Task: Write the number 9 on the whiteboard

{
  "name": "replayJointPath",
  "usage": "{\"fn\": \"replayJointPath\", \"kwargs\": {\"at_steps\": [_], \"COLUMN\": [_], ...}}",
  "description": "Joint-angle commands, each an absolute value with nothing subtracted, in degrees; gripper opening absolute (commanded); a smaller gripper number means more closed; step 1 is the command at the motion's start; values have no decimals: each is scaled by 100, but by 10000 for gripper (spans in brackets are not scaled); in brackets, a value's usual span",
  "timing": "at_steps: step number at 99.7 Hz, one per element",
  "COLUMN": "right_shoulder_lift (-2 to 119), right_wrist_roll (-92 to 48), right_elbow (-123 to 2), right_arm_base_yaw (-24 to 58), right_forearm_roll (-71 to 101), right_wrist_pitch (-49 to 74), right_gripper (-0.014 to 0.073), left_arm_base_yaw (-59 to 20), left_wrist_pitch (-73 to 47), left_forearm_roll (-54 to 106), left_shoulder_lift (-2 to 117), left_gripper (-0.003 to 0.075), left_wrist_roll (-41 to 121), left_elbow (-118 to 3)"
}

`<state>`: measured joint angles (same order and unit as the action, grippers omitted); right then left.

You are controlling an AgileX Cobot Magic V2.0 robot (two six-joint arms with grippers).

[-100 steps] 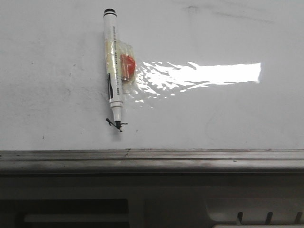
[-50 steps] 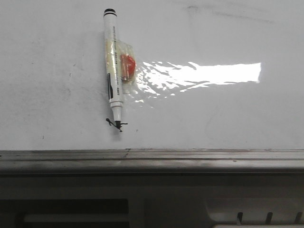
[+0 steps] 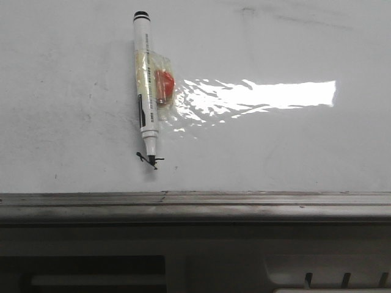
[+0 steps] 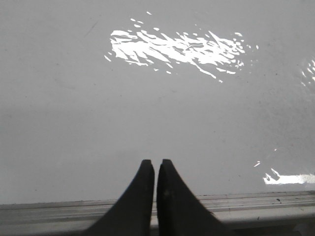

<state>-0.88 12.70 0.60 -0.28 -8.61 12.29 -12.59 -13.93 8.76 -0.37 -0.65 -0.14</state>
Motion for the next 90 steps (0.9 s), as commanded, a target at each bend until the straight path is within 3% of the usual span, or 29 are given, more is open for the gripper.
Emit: {"fn": "replayJointPath", "kwargs": {"at_steps": [1, 30, 90], "right_shoulder_lift": [-175, -175, -175], "right_wrist_roll": [1258, 1258, 1258], "right_elbow": [218, 218, 218], "right_arm_base_yaw": [-24, -24, -24], "right_forearm_roll": [-953, 280, 799], "right_wrist_pitch": [735, -409, 0], "right_gripper": [-66, -66, -66], "left_arm_base_yaw": [-1267, -1267, -1267], "left_wrist_pitch": [-963, -928, -903], "left_forearm_roll": [885, 668, 500], "left_shoulder_lift": [-197, -197, -197], "left_gripper": [-18, -18, -18], "left_wrist_roll": [-127, -127, -127], "left_elbow": [159, 159, 159]}}
